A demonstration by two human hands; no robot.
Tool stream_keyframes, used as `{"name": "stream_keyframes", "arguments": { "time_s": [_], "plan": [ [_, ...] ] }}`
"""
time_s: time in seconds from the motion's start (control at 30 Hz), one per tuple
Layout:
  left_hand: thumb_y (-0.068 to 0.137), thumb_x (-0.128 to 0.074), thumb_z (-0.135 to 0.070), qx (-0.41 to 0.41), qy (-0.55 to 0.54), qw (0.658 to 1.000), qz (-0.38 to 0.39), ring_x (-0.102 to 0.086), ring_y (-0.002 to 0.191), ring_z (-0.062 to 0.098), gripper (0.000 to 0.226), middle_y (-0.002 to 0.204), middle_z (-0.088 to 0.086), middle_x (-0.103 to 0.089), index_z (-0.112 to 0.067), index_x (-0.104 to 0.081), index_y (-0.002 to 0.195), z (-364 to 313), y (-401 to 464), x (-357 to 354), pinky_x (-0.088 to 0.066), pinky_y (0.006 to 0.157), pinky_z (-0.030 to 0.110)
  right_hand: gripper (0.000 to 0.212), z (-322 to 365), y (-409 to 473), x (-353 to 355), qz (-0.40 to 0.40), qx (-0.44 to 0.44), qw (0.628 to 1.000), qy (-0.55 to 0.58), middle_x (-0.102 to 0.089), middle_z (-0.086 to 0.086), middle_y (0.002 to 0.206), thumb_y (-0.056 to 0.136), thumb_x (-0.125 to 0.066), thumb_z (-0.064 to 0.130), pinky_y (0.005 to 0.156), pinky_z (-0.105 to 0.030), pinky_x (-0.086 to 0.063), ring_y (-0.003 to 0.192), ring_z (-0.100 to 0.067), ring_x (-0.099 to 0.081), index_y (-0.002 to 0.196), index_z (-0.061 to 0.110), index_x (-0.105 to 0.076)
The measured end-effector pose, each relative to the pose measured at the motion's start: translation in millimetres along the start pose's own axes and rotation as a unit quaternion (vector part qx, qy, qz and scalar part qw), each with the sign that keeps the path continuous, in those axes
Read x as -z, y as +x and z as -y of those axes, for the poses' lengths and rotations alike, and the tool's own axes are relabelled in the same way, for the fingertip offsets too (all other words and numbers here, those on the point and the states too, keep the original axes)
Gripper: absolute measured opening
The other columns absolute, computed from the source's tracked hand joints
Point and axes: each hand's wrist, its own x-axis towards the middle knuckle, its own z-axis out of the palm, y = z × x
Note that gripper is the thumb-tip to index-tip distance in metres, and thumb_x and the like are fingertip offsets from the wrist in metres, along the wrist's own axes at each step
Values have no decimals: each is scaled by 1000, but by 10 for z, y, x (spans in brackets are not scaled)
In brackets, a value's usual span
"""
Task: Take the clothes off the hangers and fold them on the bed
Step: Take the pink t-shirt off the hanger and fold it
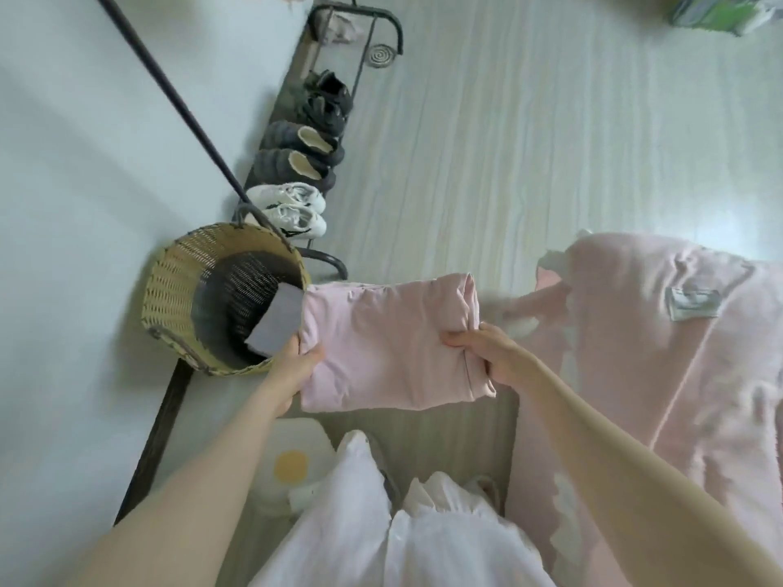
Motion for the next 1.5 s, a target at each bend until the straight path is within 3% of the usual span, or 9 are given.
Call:
{"name": "stream_keyframes", "arguments": {
  "time_s": [0.17, 0.3, 0.47, 0.6, 0.73, 0.97, 1.03, 1.23, 1.5],
  "plan": [
    [93, -52, -25, 62, -91, 990, -86, -53, 114, 26, 50, 130, 6, -53, -17, -36, 140, 62, 278, 918, -46, 94, 44, 70, 773, 554, -1096, 55, 13, 992, -116, -66, -11, 107, 53, -80, 31, 92, -47, -51, 98, -31, -63, 115, 8, -57],
    [93, -53, -30, 115, -171, 969, -132, -53, 115, 29, 53, 133, 6, -51, -23, -32, 142, 226, 505, 1291, -43, 99, 51, 45, 1251, 839, -1761, 82, 7, 971, -223, -59, -13, 112, 76, -67, 19, 95, -48, -48, 102, -33, -58, 117, 6, -52],
    [96, -44, -20, 141, -219, 941, -217, -55, 105, 29, 44, 128, 11, -54, -18, -37, 140, 252, 1060, 1537, -46, 83, 39, 42, 1722, 1468, -2481, 132, 26, 934, -330, -55, -14, 120, 81, -61, 14, 96, -42, -46, 107, -32, -55, 120, 6, -49],
    [97, -40, -19, 162, -197, 923, -289, -51, 112, 31, 43, 128, 13, -51, -12, -35, 139, 337, 1636, 1692, -44, 89, 38, 34, 1834, 2034, -3131, 166, 77, 902, -392, -52, -16, 124, 87, -54, 6, 97, -41, -44, 111, -32, -52, 119, 4, -47],
    [99, -39, -17, 194, -165, 906, -339, -47, 118, 32, 40, 132, 14, -47, -8, -33, 138, 620, 2257, 1679, -38, 87, 34, 20, 1692, 2628, -3673, 183, 75, 862, -467, -50, -7, 99, 88, -53, 11, 91, -37, -44, 99, -27, -51, 106, 7, -45],
    [101, -36, -26, 262, -148, 898, -322, -51, 113, 33, 38, 129, 15, -49, -9, -34, 135, 1555, 3731, 1562, -46, 91, 41, 27, 1074, 4203, -4338, 130, 118, 778, -604, -56, -9, 113, 98, -40, 19, 72, -23, -40, 94, -22, -52, 122, 7, -47],
    [100, -36, -27, 268, -149, 901, -306, -54, 107, 33, 35, 122, 14, -52, -10, -37, 131, 1891, 4130, 1487, -48, 90, 44, 30, 843, 4612, -4481, 123, 119, 767, -618, -56, -9, 112, 97, -39, 19, 68, -26, -40, 90, -21, -51, 124, 8, -47],
    [98, -36, -26, 299, -168, 897, -279, -51, 111, 37, 35, 125, 18, -52, -9, -41, 128, 2787, 5192, 1325, -44, 93, 44, 39, 350, 5771, -4746, 106, 103, 761, -631, -54, -10, 124, 94, -40, 16, 76, -27, -39, 104, -26, -52, 132, 10, -44],
    [98, -43, -28, 341, -159, 891, -253, -49, 118, 38, 43, 132, 22, -48, -4, -36, 133, 3307, 5810, 1128, -40, 90, 38, 47, 57, 6549, -4764, 42, 52, 759, -648, -47, -18, 137, 94, -41, 16, 99, -37, -42, 122, -36, -48, 138, 2, -36]
  ]
}}
